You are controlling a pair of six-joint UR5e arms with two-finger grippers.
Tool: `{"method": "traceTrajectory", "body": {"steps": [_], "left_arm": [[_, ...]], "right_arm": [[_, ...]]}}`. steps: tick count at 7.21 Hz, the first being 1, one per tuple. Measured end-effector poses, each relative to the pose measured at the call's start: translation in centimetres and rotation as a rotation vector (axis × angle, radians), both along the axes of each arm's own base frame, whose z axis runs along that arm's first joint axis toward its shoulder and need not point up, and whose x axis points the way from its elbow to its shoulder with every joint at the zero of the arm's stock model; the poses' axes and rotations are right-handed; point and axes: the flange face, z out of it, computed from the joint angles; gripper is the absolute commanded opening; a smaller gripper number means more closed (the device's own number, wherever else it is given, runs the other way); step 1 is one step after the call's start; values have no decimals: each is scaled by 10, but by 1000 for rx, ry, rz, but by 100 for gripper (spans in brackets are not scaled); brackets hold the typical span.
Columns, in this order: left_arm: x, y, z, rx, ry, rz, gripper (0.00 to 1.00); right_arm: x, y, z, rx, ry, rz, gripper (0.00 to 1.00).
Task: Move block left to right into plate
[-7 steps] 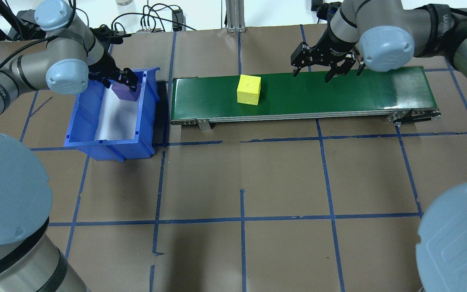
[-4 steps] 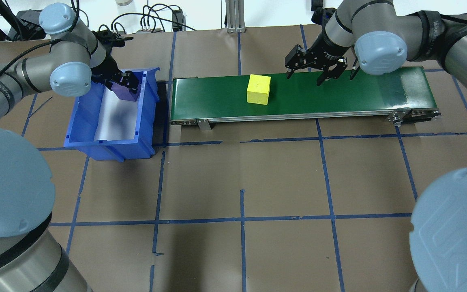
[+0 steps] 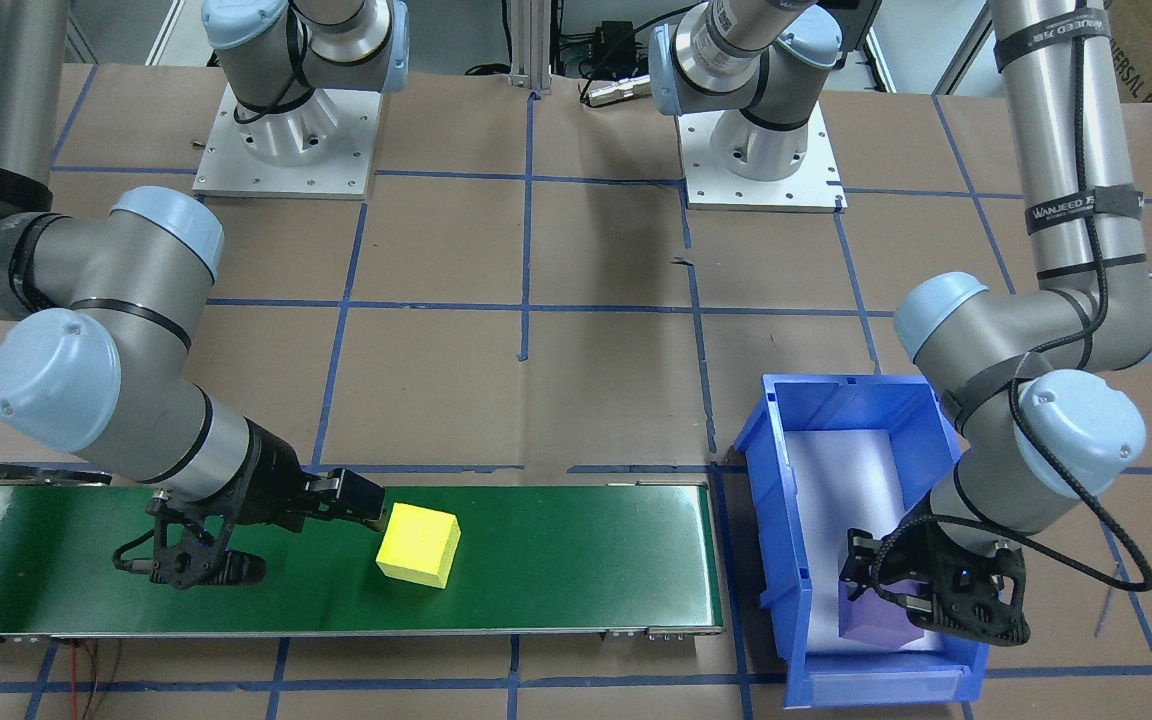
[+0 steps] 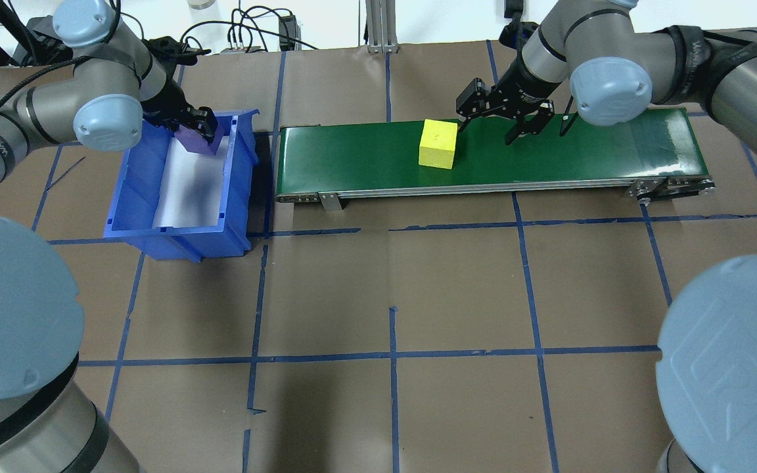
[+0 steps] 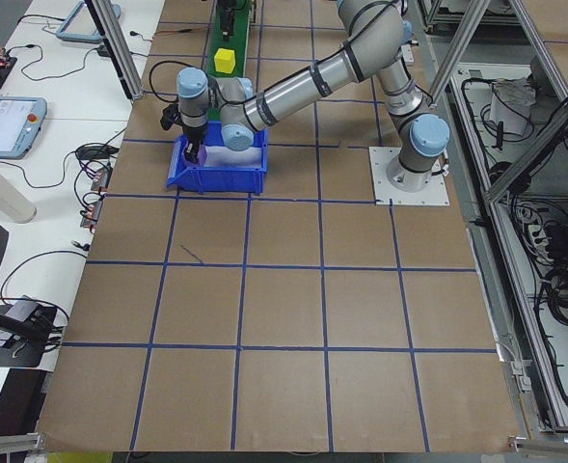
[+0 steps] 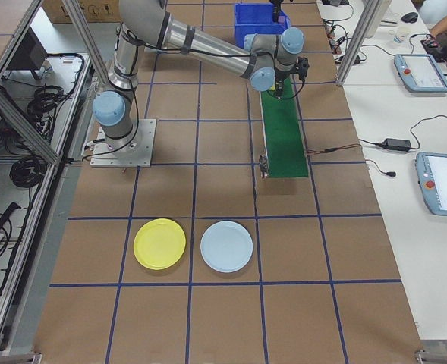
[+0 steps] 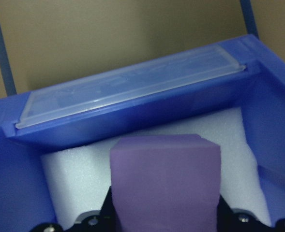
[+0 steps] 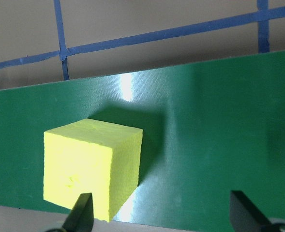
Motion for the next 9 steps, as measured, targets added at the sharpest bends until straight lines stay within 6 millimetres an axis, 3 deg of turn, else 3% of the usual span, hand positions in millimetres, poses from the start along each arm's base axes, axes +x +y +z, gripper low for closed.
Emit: {"method": "traceTrajectory", "body": {"steps": [2, 3, 4, 5, 6, 7, 9], "left_arm": [[-11, 26, 68, 6, 5, 3, 47], [-32, 42, 95, 22, 11, 8, 47], [-68, 56, 111, 39, 16, 19, 47], [-104, 66, 116, 47, 26, 54, 47], [-134, 71, 111, 51, 38, 93, 47], [-162, 70, 94, 54, 46, 109, 47], [-207, 54, 32, 59, 51, 109, 48]], "right_arm": [[0, -2, -4, 2, -7, -5, 100], [0, -2, -4, 5, -9, -14, 100], [0, -3, -4, 7, -10, -26, 100], [0, -3, -5, 9, -10, -33, 100], [1, -3, -7, 10, -10, -34, 100], [1, -3, -9, 13, -9, -35, 100], [0, -2, -19, 24, 3, -33, 98]]}}
